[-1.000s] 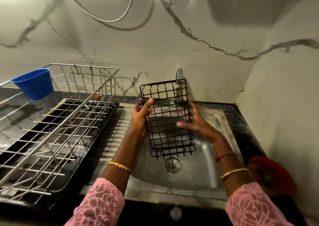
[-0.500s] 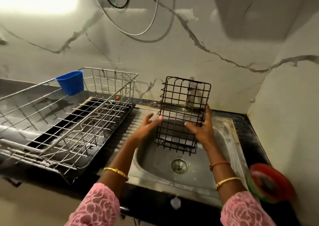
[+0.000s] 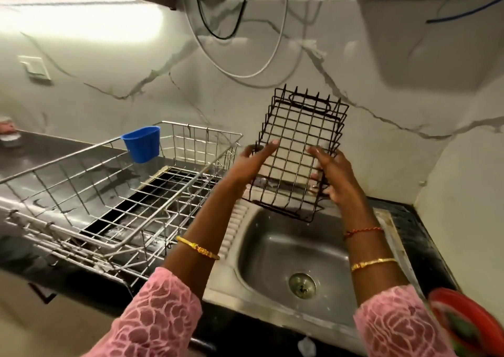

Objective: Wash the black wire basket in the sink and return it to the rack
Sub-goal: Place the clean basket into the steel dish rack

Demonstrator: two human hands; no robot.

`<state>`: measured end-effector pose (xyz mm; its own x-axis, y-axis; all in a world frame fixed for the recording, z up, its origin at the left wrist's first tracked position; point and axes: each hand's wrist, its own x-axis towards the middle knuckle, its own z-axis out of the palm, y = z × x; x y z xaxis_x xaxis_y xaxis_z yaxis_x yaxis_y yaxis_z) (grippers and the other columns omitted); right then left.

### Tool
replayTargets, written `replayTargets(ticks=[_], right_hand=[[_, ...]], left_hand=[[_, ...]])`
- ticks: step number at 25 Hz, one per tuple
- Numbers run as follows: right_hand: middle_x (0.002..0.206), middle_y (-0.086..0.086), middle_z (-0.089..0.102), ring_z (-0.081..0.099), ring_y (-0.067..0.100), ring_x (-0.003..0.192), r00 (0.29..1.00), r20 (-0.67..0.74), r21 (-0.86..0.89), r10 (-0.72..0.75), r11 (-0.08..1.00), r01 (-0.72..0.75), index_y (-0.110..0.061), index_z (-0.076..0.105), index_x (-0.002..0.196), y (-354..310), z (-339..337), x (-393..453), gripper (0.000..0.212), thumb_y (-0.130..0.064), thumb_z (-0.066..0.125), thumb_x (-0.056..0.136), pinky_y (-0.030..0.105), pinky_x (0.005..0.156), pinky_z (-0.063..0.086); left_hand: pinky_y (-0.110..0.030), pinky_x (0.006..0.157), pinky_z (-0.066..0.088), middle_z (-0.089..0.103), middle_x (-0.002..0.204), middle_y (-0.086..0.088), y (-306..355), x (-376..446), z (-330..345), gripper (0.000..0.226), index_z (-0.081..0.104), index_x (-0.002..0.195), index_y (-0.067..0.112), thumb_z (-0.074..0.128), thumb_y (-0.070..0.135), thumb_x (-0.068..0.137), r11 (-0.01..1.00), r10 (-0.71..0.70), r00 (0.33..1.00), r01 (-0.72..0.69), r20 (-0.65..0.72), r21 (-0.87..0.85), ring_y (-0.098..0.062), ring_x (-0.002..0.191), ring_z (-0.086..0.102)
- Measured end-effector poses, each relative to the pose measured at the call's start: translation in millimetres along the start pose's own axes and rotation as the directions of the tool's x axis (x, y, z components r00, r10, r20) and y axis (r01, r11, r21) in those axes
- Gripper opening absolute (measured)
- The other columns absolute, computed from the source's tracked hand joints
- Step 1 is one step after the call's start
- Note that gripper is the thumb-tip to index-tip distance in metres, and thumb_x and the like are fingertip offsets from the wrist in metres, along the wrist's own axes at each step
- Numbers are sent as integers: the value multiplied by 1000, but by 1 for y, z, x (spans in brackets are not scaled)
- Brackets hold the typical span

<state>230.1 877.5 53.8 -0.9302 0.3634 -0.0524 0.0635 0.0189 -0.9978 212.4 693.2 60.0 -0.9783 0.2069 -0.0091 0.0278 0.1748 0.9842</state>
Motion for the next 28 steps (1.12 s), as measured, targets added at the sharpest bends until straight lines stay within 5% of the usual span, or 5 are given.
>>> replayTargets(ticks=[6, 9, 16, 21, 28], right_hand=[[136, 20, 39, 56, 42, 98, 981, 161, -118, 109, 989, -90, -24, 42, 134, -81, 98, 2, 85, -62, 72, 64, 52, 68, 55], [129, 21, 43, 56, 38, 87, 959, 248, -176, 137, 980, -94, -21, 43, 125, -90, 161, 4, 69, -59, 67, 72, 52, 75, 53], [152, 22, 16, 38, 53, 123, 908, 275, -352, 317, 912, -211, -20, 33, 140, -77, 317, 24, 75, -45, 68, 78, 60, 94, 42], [153, 23, 10, 30, 59, 124, 856, 168, -419, 489, 821, -387, -20, 25, 145, -9, 369, 31, 92, -37, 77, 70, 67, 93, 38], [133, 24, 37, 42, 49, 116, 801, 134, -455, 584, 754, -474, -14, 33, 140, 41, 381, 27, 71, -31, 67, 80, 61, 101, 34]], left_hand=[[-58, 87, 44, 40, 138, -23, 68, 31, -132, 81, 43, 138, 22, 52, 74, 76, 940, -282, 958, 264, 54, 216, -44, 115, 50], [-55, 71, 50, 48, 123, -30, 62, 53, -211, 76, 47, 129, 21, 49, 75, 76, 911, -332, 937, 288, 108, 295, -45, 99, 58], [-67, 102, 32, 46, 129, -29, -8, 125, -360, 60, 51, 119, 11, 61, 56, 81, 838, -515, 834, 443, 197, 319, -46, 120, 50], [-54, 99, 38, 52, 88, -16, -69, 133, -376, 17, 50, 84, 3, 46, 11, 98, 783, -580, 804, 505, 133, 364, -33, 77, 52], [-59, 100, 36, 54, 132, -17, -121, 139, -370, 35, 46, 128, -3, 51, 9, 96, 664, -730, 652, 609, 202, 434, -40, 121, 50]])
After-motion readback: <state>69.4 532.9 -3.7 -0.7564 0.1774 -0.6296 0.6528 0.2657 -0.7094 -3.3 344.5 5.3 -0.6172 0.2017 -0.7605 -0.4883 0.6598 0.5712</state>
